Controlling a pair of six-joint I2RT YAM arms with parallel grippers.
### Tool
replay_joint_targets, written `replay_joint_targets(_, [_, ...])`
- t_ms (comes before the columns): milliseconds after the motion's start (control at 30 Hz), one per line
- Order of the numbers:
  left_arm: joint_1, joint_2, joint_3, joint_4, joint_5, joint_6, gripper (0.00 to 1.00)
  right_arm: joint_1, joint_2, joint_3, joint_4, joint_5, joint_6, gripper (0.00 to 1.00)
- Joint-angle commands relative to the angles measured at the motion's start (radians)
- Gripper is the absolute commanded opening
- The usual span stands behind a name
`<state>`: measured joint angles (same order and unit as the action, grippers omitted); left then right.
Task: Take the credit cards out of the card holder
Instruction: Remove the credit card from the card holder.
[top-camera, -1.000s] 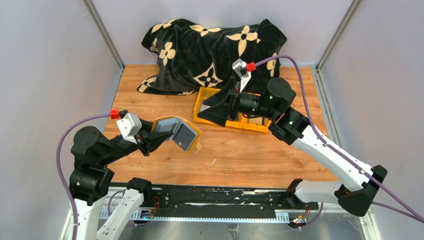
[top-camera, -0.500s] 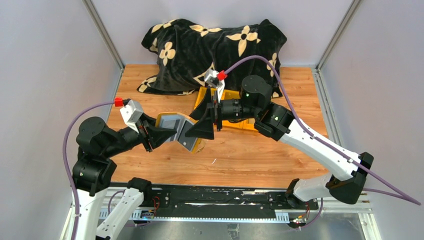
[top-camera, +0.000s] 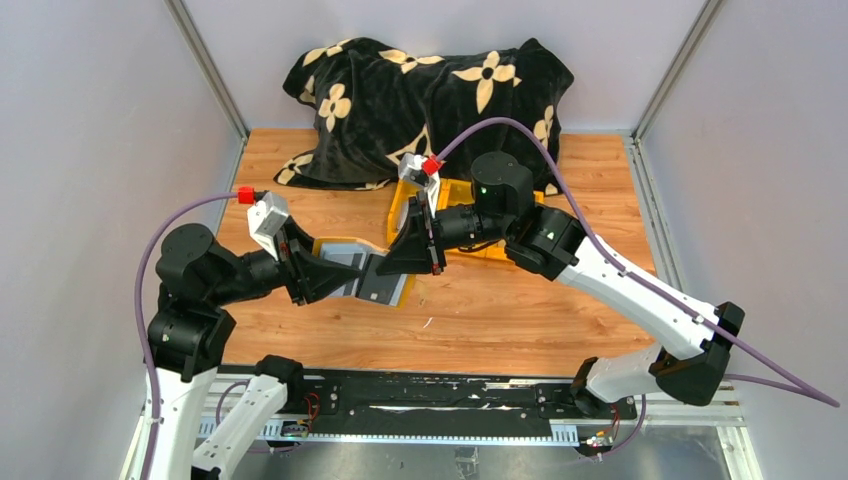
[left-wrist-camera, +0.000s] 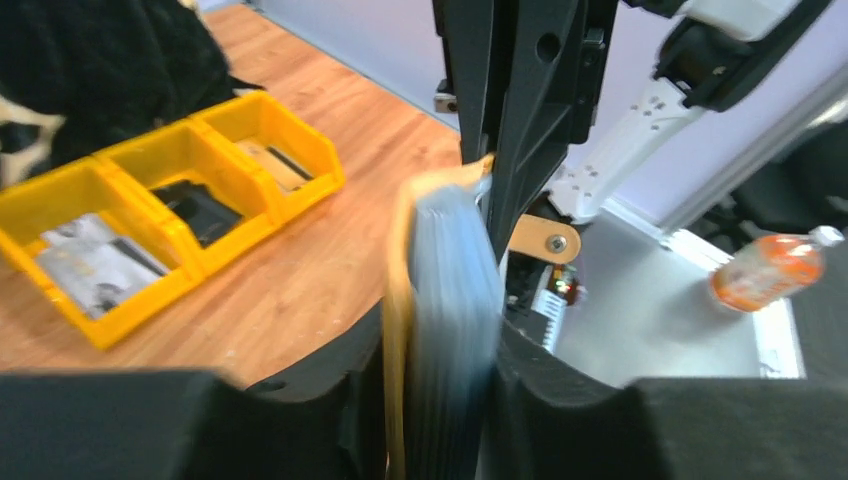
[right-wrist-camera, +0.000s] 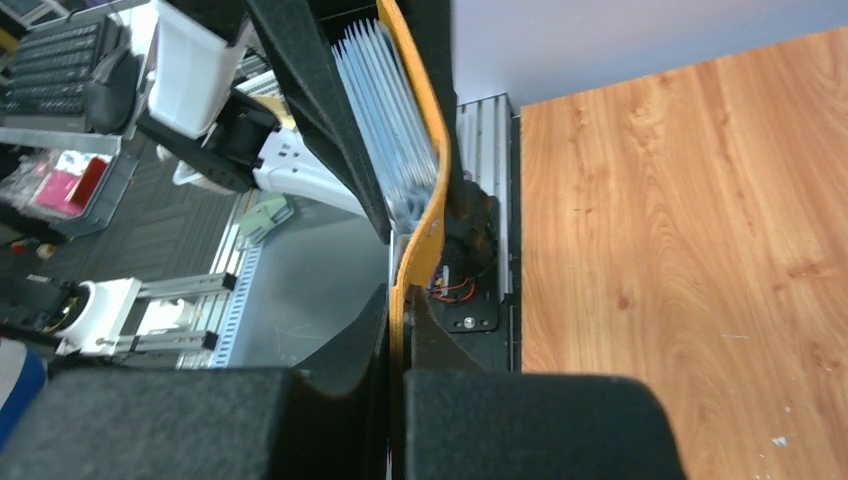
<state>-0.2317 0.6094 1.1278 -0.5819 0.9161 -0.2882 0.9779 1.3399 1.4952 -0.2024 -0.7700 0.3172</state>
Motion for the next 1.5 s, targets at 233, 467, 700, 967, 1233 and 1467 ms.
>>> replay_joint_targets(233, [-0.001,0.077,0.021,0.103,0.203,-0.169,0.64,-0.055,-0.107,-0.104,0.131,-0.14,0.068,0.0])
replay_joint_targets(467, [-0.001,0.067,-0.013,0.153,0.287,-0.217,0.57,-0.134,-0.158,-0.194,0.322,-0.182,0.215,0.0])
replay_joint_targets(700, [-0.001,0.068,-0.028,0.246,0.253,-0.299,0.44,-0.133,-0.143,-0.226,0.45,-0.225,0.311,0.0])
replay_joint_targets(967, [-0.001,0.085,-0.034,0.307,0.27,-0.361,0.33,-0.133,-0.16,-0.248,0.441,-0.249,0.28,0.0])
replay_joint_targets(1233, [-0.001,0.111,-0.027,0.323,0.291,-0.408,0.15,-0.133,-0.147,-0.218,0.325,-0.268,0.182,0.04])
replay_joint_targets(1467, [-0.001,0.114,-0.006,0.24,0.246,-0.332,0.07,-0.153,-0.126,-0.089,0.006,-0.198,-0.033,0.47])
